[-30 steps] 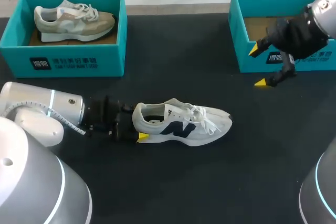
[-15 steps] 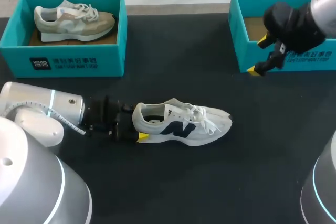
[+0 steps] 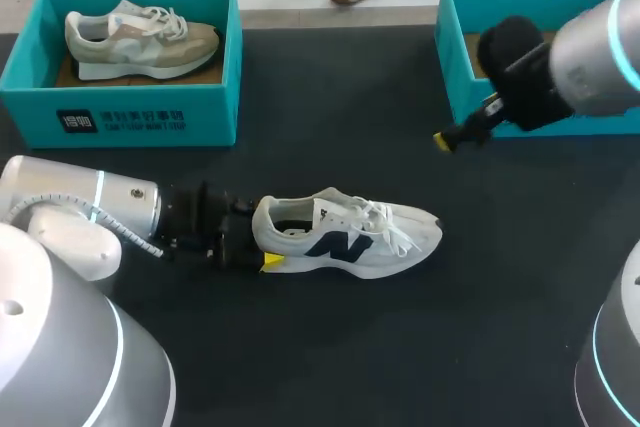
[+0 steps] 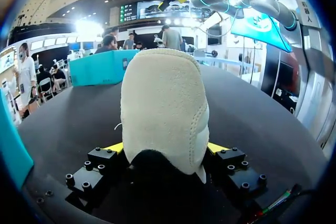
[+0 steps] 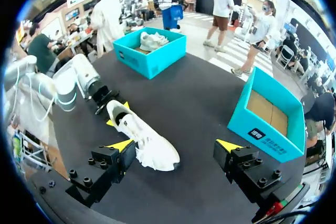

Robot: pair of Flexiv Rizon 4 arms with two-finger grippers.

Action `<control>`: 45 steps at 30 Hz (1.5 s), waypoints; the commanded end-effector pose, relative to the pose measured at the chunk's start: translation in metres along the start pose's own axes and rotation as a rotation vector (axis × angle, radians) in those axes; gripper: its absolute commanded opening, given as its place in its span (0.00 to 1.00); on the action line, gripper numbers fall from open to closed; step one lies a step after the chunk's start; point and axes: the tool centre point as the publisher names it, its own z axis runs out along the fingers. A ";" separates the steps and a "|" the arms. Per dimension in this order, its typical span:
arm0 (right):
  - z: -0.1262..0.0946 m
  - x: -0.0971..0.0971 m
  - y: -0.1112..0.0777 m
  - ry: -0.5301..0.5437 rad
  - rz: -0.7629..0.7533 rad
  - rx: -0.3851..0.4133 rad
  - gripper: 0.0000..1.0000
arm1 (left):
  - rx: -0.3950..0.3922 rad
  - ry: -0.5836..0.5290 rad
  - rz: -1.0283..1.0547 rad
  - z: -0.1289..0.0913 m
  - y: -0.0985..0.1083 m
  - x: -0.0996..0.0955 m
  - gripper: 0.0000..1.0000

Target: Take the shoe out of the shoebox, open the shoe tongue, remove and reinsert the insole, then place the shoe into the shoebox

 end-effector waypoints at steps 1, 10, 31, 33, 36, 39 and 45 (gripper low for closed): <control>0.037 0.031 0.011 -0.299 0.115 0.001 1.00 | -0.002 0.002 -0.001 0.005 0.004 0.003 0.00; 0.089 0.067 -0.009 -0.294 0.030 0.134 1.00 | -0.002 0.002 -0.001 0.005 0.004 0.003 0.00; 0.127 0.088 -0.030 -0.246 0.014 0.199 1.00 | -0.002 0.002 -0.001 0.005 0.004 0.003 0.00; 0.127 0.088 -0.030 -0.246 0.014 0.199 1.00 | -0.002 0.002 -0.001 0.005 0.004 0.003 0.00; 0.140 0.091 -0.018 -0.318 0.173 0.238 1.00 | -0.002 0.002 -0.001 0.005 0.004 0.003 0.00; 0.149 0.095 -0.007 -0.403 0.327 0.249 1.00 | -0.002 0.002 -0.001 0.005 0.004 0.003 0.00; 0.150 0.110 0.004 -0.536 0.498 0.304 1.00 | -0.002 0.002 -0.001 0.005 0.004 0.003 0.00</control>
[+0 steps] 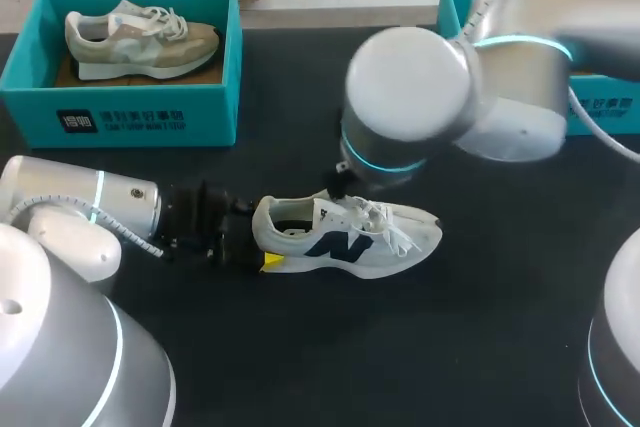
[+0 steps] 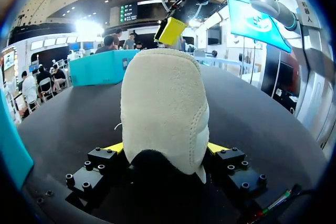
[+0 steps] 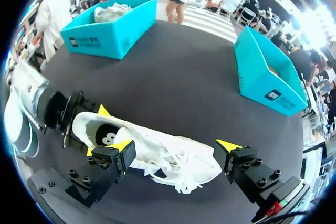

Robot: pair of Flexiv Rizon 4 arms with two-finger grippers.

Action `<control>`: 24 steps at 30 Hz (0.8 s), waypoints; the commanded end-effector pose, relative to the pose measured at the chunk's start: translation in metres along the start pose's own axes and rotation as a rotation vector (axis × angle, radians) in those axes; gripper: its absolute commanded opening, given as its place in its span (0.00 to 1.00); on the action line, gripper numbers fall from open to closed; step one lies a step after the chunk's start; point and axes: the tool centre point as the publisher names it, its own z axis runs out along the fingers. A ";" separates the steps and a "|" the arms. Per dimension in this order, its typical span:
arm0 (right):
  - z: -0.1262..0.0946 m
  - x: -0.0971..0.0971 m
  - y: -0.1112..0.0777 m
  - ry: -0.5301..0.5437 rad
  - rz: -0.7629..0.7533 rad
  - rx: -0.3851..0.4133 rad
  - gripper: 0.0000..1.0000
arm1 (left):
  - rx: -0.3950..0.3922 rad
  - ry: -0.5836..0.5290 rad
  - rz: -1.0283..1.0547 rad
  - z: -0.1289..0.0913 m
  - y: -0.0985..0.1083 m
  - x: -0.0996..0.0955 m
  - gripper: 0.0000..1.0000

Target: Take the shoe out of the shoebox, open the shoe tongue, remove and reinsert the insole, then place the shoe into the shoebox

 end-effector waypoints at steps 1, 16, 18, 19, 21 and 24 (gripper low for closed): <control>0.000 0.033 0.004 -0.245 0.230 0.094 1.00 | -0.001 0.003 0.000 0.005 0.004 0.002 0.00; 0.005 0.076 -0.001 -0.274 0.307 0.135 1.00 | -0.001 0.003 0.000 0.005 0.004 0.002 0.00; 0.012 0.081 -0.005 -0.267 0.312 0.148 1.00 | -0.001 0.003 0.000 0.005 0.004 0.002 0.00; 0.016 0.084 -0.008 -0.274 0.313 0.157 1.00 | -0.001 0.003 0.000 0.005 0.004 0.002 0.00; 0.020 0.088 -0.013 -0.260 0.336 0.166 1.00 | -0.001 0.003 0.000 0.005 0.004 0.002 0.00; 0.026 0.093 -0.017 -0.263 0.327 0.187 1.00 | -0.001 0.003 0.000 0.005 0.004 0.002 0.00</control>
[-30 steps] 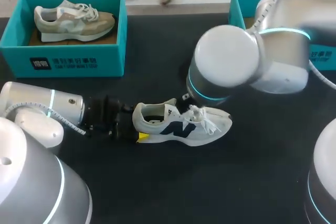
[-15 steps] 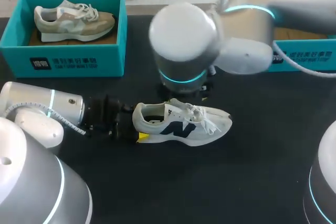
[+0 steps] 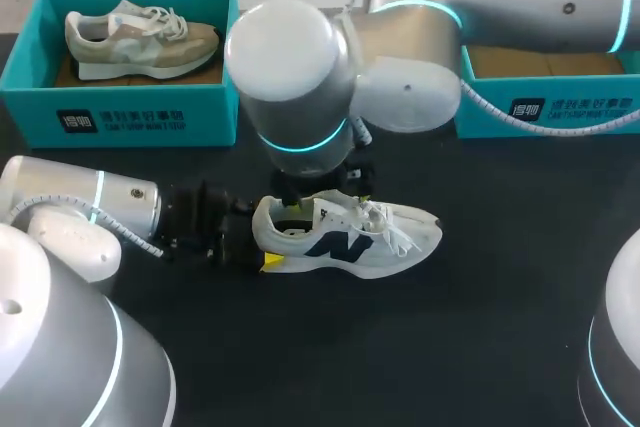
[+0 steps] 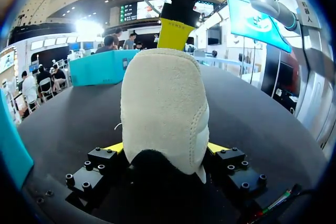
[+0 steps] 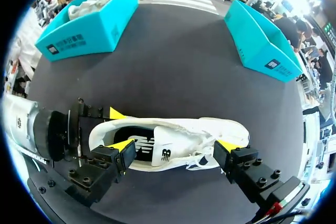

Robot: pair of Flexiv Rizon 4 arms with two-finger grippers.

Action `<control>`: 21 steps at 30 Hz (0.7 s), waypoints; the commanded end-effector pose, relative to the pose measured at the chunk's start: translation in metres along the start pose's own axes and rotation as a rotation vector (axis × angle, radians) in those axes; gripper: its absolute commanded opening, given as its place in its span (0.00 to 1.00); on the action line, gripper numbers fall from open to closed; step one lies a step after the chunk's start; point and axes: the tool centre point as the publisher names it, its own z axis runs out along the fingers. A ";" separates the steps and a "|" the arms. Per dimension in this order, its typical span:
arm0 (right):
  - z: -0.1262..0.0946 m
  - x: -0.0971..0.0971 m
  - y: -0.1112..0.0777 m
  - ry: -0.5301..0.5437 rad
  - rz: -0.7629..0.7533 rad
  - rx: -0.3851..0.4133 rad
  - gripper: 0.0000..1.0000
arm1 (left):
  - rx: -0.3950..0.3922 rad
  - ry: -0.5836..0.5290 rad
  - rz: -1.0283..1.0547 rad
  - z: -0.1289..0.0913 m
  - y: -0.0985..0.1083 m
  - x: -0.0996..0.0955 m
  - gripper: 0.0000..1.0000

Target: Take the shoe out of the shoebox, open the shoe tongue, remove and reinsert the insole, then place the shoe into the shoebox

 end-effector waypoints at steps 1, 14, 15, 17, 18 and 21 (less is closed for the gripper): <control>0.017 0.030 -0.011 -0.178 0.159 0.011 1.00 | -0.002 0.003 0.000 0.005 0.004 0.002 0.00; 0.038 -0.002 -0.020 -0.417 0.238 0.094 1.00 | -0.002 0.003 0.000 0.005 0.004 0.002 0.00; 0.037 -0.004 -0.019 -0.428 0.244 0.094 1.00 | -0.002 0.003 0.000 0.005 0.004 0.002 0.00; 0.036 -0.009 -0.019 -0.444 0.260 0.092 0.96 | -0.002 0.003 0.000 0.005 0.004 0.002 0.00; 0.036 -0.011 -0.018 -0.452 0.268 0.091 0.86 | -0.002 0.003 0.000 0.005 0.004 0.002 0.00; 0.032 -0.017 -0.016 -0.475 0.281 0.085 0.49 | -0.002 0.003 0.000 0.005 0.004 0.002 0.00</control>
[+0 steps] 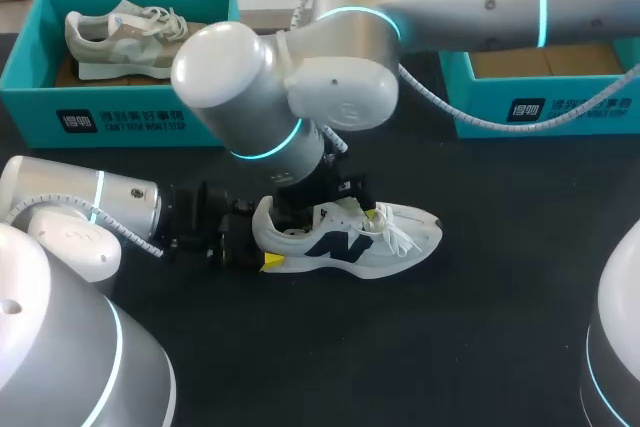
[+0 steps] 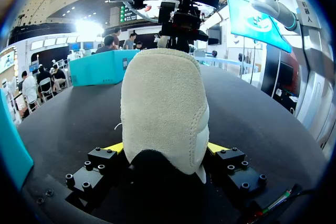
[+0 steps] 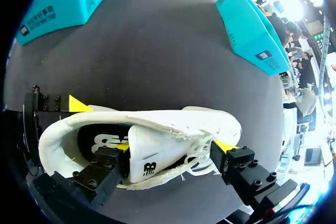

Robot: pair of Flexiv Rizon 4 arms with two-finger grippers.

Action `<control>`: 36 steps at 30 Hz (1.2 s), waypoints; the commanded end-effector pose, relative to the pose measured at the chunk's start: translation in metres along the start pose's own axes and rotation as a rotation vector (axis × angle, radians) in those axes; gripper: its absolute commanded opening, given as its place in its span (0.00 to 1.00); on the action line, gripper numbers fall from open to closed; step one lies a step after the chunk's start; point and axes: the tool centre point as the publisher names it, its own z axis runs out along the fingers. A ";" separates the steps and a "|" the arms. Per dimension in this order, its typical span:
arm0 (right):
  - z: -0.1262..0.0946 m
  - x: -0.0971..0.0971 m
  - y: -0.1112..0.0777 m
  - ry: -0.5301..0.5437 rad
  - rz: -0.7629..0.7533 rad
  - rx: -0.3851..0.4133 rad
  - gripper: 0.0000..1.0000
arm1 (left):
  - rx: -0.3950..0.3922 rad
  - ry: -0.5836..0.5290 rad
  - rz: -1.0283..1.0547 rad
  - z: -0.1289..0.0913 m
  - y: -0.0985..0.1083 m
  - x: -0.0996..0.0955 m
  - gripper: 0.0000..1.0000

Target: Take the shoe out of the shoebox, open the shoe tongue, remove and reinsert the insole, then place the shoe into the shoebox

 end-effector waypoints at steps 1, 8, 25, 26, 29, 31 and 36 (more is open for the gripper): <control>-0.006 -0.002 -0.004 -0.201 0.318 -0.010 0.46 | -0.002 0.003 0.000 0.005 0.004 0.002 0.00; -0.020 -0.025 -0.004 -0.236 0.333 -0.032 0.34 | -0.002 0.003 0.000 0.005 0.004 0.002 0.00; -0.009 -0.085 0.010 -0.189 0.248 -0.082 0.00 | -0.002 0.003 0.000 0.005 0.004 0.002 0.00; -0.007 -0.088 0.011 -0.193 0.225 -0.080 0.00 | -0.002 0.003 0.000 0.005 0.004 0.002 0.00; 0.006 -0.092 0.013 -0.185 0.168 -0.073 0.00 | -0.002 0.003 0.000 0.005 0.004 0.002 0.00; 0.014 -0.094 0.013 -0.188 0.150 -0.080 0.00 | -0.002 0.003 0.000 0.005 0.004 0.002 0.00; 0.032 -0.095 0.013 -0.150 0.076 -0.116 0.06 | -0.002 0.003 0.000 0.005 0.004 0.002 0.00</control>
